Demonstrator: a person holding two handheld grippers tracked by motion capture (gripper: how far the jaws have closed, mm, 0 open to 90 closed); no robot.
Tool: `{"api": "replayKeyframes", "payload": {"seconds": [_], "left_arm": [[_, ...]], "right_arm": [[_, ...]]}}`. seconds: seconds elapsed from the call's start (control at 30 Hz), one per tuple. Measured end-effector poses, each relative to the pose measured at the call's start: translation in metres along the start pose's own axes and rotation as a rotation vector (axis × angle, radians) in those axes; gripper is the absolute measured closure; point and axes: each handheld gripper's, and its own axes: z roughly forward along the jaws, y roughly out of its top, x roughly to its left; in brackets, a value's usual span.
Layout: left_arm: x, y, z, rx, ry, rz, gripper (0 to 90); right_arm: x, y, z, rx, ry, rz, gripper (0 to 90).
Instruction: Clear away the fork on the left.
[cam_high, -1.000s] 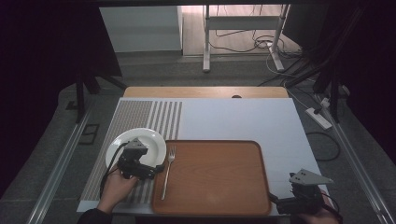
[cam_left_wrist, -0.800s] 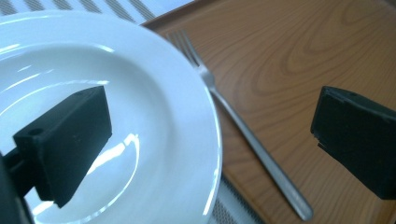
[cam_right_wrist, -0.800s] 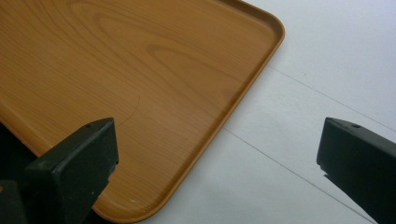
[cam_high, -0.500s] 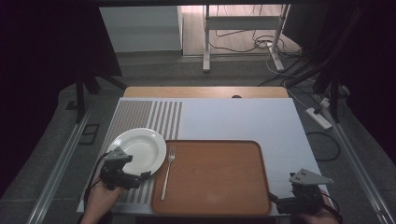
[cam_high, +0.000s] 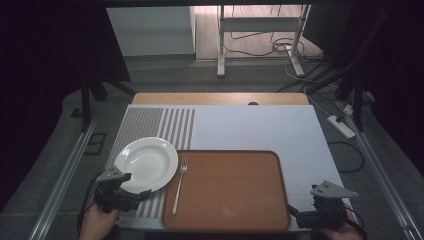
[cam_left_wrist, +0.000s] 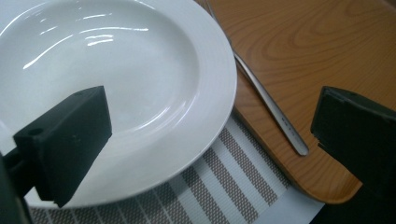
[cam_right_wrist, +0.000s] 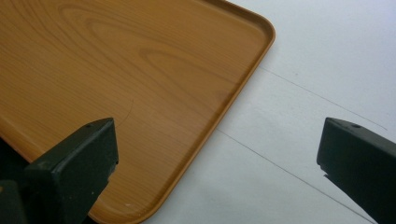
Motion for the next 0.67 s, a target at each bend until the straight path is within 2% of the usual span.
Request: {"api": "replayKeyframes", "payload": {"seconds": [0.37, 0.53, 0.67], "left_arm": [[0.001, -0.014, -0.013, -0.014, 0.017, -0.02, 0.0], [0.0, -0.016, -0.015, -0.011, 0.032, -0.022, 0.0], [0.0, -0.015, -0.013, -0.003, 0.029, -0.022, 0.0]], "right_arm": [[0.001, 0.0, 0.0, 0.001, -0.01, -0.004, 0.0], [0.001, 0.0, 0.0, 0.002, -0.012, -0.007, 0.0], [0.002, 0.0, 0.001, 0.004, -0.014, -0.012, 0.0]]}}
